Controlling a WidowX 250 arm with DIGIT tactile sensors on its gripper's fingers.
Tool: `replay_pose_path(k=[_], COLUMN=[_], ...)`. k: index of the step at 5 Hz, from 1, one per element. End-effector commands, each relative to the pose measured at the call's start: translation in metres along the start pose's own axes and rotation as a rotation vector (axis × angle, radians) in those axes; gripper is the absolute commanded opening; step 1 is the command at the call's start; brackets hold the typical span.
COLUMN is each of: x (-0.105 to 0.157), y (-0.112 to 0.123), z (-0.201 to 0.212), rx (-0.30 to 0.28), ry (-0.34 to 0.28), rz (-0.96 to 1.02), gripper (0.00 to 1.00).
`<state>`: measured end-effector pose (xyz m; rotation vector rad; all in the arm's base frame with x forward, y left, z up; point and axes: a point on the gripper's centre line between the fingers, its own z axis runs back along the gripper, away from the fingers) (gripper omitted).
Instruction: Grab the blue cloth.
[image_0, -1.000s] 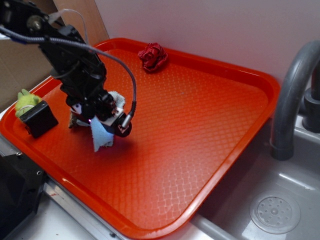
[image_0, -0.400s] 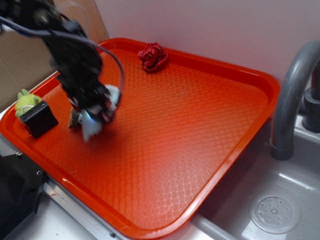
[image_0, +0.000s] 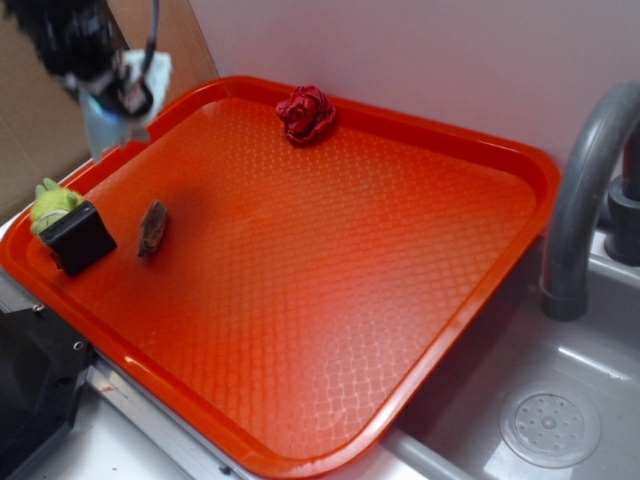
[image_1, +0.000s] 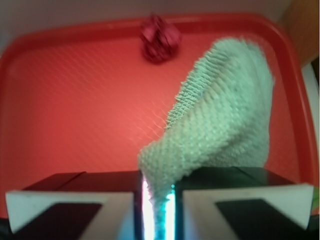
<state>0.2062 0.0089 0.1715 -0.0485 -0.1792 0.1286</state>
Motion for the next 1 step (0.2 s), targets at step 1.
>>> replay_pose_path(k=[1], x=[0.0152], y=[-0.0069], z=[0.1094], rx=[-0.003], ry=[-0.050], rz=[-0.056], gripper=[0.00])
